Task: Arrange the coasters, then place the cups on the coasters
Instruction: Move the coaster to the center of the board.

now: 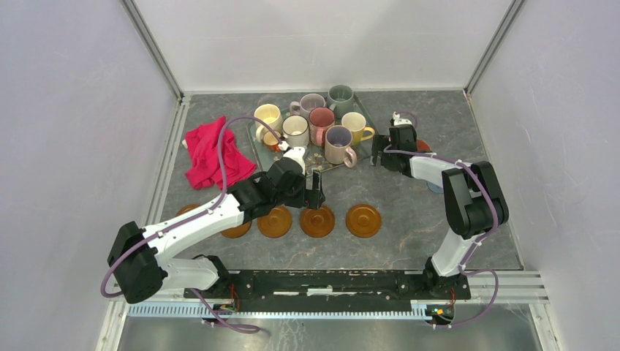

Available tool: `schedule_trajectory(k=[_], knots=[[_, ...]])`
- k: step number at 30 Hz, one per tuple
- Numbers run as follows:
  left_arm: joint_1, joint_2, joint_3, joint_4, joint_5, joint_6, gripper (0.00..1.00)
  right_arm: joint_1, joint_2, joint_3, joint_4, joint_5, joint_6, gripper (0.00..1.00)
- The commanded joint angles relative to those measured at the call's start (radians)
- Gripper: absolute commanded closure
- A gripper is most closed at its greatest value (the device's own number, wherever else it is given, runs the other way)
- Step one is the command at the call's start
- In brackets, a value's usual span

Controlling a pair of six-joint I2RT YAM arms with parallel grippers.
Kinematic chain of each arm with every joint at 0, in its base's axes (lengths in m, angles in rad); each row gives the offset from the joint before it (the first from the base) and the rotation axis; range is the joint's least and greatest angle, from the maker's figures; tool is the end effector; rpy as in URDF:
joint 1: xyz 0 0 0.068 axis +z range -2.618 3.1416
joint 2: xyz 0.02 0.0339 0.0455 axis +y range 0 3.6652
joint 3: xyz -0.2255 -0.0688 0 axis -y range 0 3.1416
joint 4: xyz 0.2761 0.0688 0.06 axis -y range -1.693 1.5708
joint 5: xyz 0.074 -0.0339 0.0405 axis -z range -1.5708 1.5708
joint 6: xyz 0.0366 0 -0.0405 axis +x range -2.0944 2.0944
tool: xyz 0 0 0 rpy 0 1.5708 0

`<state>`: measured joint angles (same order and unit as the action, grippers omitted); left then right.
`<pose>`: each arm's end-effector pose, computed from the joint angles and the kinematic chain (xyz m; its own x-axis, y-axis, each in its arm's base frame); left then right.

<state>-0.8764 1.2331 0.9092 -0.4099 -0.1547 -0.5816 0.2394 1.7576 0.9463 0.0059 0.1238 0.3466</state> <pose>0.2014 -0.2330 0.2215 -0.7350 0.0344 -0.6772 0.3378 0.8845 -0.3218 0.3624 0.0838 0.0966 -0.7106 0.1736 -0.6819 0.0948 0.9839 0.1516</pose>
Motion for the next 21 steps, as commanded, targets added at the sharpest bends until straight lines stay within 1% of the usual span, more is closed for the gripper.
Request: schedule_trajectory(k=[1,7,10,21], knots=[[0.004,-0.004,0.019,0.028,0.000,0.051,0.00,-0.002,-0.011,-0.015,-0.072,-0.002,0.041,0.02],[0.004,0.006,0.025,0.030,0.000,0.055,0.00,-0.003,-0.110,-0.128,-0.127,0.056,0.091,0.02],[0.004,0.012,0.024,0.036,0.002,0.056,0.00,-0.003,-0.173,-0.203,-0.130,0.057,0.107,0.02],[0.004,0.033,0.021,0.055,0.013,0.058,0.00,-0.003,-0.382,-0.434,-0.120,-0.008,0.170,0.02]])
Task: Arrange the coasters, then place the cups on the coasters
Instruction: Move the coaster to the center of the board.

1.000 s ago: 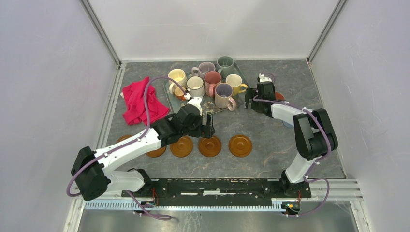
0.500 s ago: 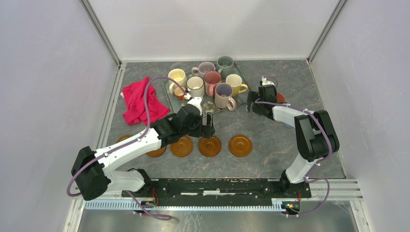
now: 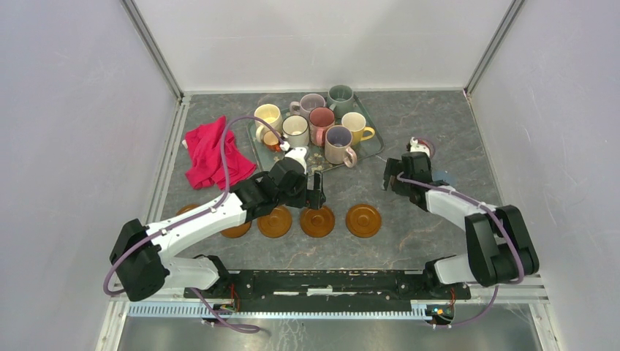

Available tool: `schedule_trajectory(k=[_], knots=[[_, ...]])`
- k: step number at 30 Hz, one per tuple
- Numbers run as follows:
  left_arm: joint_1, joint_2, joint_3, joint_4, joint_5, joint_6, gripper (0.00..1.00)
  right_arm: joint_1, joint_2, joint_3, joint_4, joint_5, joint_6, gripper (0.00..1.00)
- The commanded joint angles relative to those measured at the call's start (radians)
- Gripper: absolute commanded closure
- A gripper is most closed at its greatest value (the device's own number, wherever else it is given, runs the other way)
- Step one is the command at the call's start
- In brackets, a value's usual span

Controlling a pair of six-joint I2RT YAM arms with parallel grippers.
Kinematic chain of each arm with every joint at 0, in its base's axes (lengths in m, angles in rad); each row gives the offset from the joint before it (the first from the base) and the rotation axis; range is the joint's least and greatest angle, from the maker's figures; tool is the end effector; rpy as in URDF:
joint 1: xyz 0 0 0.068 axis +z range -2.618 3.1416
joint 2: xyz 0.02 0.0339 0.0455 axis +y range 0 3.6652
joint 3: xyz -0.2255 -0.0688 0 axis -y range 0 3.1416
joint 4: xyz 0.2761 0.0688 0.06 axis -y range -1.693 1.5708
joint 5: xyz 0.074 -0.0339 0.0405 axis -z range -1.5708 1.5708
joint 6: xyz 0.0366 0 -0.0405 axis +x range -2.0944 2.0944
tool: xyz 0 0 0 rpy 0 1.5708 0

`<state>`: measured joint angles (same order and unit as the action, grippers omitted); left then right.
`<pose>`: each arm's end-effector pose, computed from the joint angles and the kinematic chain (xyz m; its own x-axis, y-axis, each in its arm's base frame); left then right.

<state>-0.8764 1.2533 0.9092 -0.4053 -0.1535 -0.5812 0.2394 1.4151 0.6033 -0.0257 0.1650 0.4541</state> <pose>0.2029 -0.2350 0.2160 -0.7419 0.0431 -0.6691 0.3355 0.8878 -0.3149 0.2854 0.0635 0.0954 -0.7044 0.2735 -0.6550 0.2024 0.9619 0.1839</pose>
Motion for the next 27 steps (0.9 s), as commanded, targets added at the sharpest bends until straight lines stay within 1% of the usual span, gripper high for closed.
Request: schedule_trajectory(k=[1,7,14,21,27], knots=[[0.004,0.015,0.020,0.052,0.013,0.058,0.00,-0.002,-0.056,-0.113,-0.083,-0.062,0.070,0.02],[0.004,0.028,0.022,0.059,0.019,0.060,0.00,0.002,-0.154,-0.234,-0.073,-0.131,0.110,0.03],[0.004,0.044,0.025,0.067,0.025,0.061,0.00,0.009,-0.277,-0.316,-0.136,-0.136,0.132,0.03],[0.004,0.049,0.022,0.071,0.028,0.058,0.00,0.036,-0.395,-0.376,-0.200,-0.156,0.174,0.03],[0.004,0.042,0.014,0.071,0.030,0.057,0.00,0.080,-0.457,-0.389,-0.272,-0.147,0.207,0.03]])
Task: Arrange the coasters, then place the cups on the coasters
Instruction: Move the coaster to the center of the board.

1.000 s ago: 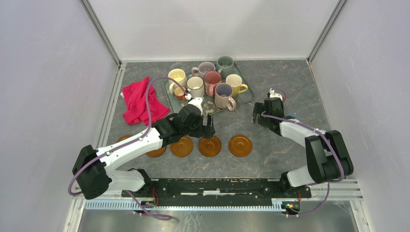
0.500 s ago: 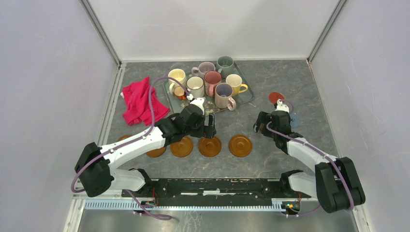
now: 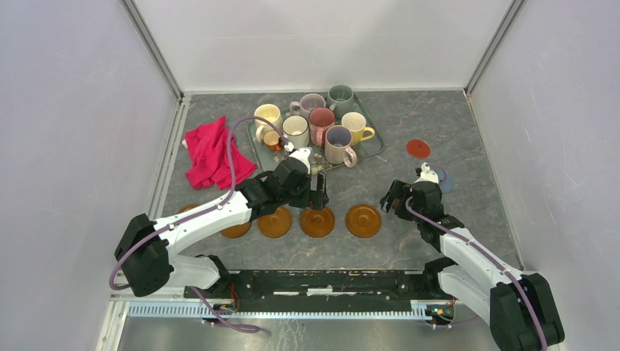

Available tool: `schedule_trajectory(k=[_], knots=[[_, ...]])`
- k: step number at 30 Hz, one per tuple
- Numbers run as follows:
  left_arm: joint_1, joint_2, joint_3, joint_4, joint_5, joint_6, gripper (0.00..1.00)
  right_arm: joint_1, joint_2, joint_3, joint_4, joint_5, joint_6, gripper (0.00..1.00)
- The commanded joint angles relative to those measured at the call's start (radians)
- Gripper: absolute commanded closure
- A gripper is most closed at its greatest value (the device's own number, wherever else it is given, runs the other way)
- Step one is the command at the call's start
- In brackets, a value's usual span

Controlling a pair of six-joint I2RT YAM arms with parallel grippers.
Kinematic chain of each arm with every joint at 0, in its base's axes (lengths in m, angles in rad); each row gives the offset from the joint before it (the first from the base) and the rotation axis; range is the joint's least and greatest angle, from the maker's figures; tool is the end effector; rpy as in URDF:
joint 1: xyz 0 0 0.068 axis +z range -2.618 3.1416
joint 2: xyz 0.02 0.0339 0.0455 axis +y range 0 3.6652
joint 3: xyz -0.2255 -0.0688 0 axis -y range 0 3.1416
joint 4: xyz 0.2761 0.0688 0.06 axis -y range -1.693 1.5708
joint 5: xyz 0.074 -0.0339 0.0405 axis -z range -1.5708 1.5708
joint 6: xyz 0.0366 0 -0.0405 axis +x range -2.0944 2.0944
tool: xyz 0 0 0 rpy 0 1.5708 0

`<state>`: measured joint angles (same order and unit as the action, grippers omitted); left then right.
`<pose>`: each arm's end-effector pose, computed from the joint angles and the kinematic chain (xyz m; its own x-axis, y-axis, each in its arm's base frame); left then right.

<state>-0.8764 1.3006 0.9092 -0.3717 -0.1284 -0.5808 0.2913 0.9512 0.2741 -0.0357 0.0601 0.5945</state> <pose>0.2069 -0.2411 0.2047 -0.7554 0.0568 -0.6527 0.3450 0.8815 -0.3225 0.2166 0.0626 0.0986 -0.6551 0.3872 -0.6487 0.1494 0.9081 0.3912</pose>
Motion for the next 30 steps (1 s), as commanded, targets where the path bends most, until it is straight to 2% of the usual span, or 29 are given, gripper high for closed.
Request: schedule_trajectory(k=[1,8,13,21,30], knots=[[0.004,-0.007,0.012,0.037,0.003,0.056,0.00,0.032,-0.001,-0.060,-0.276,-0.031,0.071,0.03],[0.005,-0.014,0.002,0.038,-0.001,0.058,0.00,0.036,-0.053,-0.048,-0.349,0.008,0.087,0.03],[0.005,-0.018,0.003,0.035,-0.004,0.061,0.00,0.036,-0.049,0.090,-0.386,0.087,0.063,0.03],[0.006,-0.032,0.003,0.032,-0.007,0.062,0.00,0.034,0.113,0.257,-0.295,0.170,-0.011,0.02],[0.007,-0.047,-0.002,0.022,-0.014,0.062,0.00,0.034,0.220,0.253,-0.217,0.144,0.013,0.02]])
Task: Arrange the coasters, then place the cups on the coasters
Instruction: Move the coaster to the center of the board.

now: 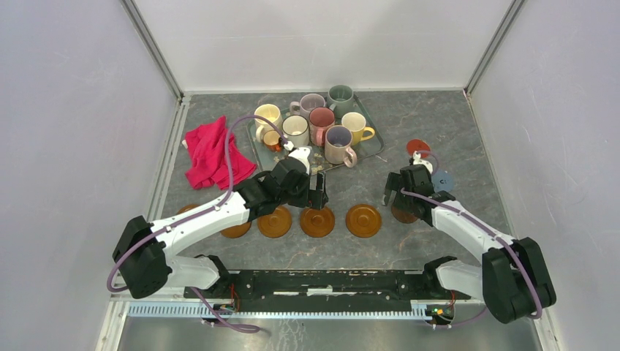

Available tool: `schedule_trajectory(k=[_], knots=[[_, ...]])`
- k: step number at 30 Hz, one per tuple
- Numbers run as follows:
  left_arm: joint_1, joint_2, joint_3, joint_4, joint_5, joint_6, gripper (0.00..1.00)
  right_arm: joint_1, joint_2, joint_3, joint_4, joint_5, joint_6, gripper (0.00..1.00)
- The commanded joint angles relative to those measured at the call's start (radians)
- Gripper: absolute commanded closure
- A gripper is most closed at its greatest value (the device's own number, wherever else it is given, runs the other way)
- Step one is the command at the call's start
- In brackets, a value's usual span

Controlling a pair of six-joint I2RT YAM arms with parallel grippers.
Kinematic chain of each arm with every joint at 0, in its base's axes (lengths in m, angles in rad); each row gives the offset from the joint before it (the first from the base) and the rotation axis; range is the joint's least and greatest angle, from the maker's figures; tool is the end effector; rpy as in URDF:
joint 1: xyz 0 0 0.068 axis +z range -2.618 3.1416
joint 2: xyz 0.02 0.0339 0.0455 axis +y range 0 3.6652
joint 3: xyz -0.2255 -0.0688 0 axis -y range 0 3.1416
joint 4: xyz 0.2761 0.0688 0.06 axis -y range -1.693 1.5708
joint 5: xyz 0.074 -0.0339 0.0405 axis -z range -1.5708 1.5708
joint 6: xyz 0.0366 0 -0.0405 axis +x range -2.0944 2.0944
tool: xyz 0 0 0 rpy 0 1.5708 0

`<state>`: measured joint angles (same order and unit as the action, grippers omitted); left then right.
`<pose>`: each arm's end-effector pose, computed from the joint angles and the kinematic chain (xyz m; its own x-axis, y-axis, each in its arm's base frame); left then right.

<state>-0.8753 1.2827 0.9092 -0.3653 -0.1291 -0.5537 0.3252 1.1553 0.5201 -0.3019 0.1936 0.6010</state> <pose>0.2064 -0.2399 0.2106 -0.7353 0.0672 -0.6744 0.3688 0.8745 -0.3150 0.2410 0.0738 0.1157 -0.7461 0.3341 -0.5760 0.2622 0.9425 0.2070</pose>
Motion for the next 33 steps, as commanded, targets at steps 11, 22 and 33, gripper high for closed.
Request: schedule_trajectory(k=[11,22,33], knots=[[0.006,-0.017,-0.004,0.022,-0.010,0.034,0.00,0.009,-0.097,-0.113,-0.026,-0.036,0.037,0.03],[0.007,0.010,0.000,0.038,0.003,0.031,0.00,0.023,-0.173,-0.191,-0.039,-0.092,0.058,0.03],[0.010,0.003,-0.001,0.027,-0.005,0.041,0.00,0.032,-0.121,0.011,-0.103,-0.019,0.030,0.02]])
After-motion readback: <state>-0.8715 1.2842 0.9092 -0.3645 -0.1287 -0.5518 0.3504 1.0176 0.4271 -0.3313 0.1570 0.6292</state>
